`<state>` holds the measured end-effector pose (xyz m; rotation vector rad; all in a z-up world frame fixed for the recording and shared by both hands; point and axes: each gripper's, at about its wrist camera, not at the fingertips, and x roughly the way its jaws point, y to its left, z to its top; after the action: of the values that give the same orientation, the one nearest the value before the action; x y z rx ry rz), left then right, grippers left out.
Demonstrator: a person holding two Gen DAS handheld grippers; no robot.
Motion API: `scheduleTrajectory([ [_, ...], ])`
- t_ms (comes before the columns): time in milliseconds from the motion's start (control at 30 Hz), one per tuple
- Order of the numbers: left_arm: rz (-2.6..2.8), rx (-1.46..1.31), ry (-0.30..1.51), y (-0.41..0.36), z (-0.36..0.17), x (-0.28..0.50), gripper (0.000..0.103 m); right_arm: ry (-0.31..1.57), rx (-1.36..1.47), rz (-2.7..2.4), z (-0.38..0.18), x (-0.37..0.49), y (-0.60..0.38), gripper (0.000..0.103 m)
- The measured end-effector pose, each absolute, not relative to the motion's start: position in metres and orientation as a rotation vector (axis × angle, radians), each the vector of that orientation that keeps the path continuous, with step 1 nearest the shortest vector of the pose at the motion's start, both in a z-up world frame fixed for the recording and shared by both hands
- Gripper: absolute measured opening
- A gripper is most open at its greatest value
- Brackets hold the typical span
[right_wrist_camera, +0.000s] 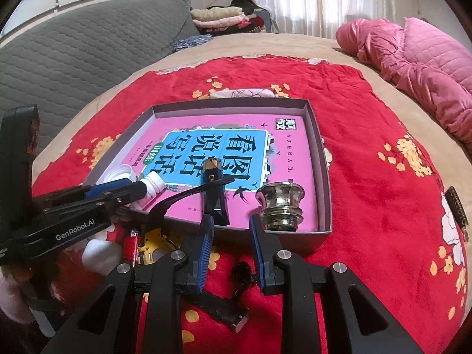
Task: Organize rigid objects
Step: 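Withdraw both open tools up and away from the box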
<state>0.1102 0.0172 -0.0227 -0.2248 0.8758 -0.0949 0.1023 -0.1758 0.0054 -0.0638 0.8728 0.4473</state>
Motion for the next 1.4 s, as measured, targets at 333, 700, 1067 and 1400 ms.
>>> scheduleTrajectory([
  [333,-0.103,-0.222,0.876,0.016,-0.021,0.109,0.027,0.872,-0.056,0.417,0.007,0.102,-0.184,0.027],
  [700,-0.108,-0.234,0.863,0.019,-0.015,0.105,0.027,0.858,-0.06,0.385,0.009,0.099,-0.188,0.028],
  [1067,-0.102,-0.235,0.857,0.022,-0.01,0.102,0.027,0.851,-0.03,0.354,0.011,0.099,-0.201,0.041],
  [1400,-0.084,-0.242,0.848,0.033,-0.004,0.096,0.027,0.846,-0.023,0.356,0.013,0.097,-0.2,0.042],
])
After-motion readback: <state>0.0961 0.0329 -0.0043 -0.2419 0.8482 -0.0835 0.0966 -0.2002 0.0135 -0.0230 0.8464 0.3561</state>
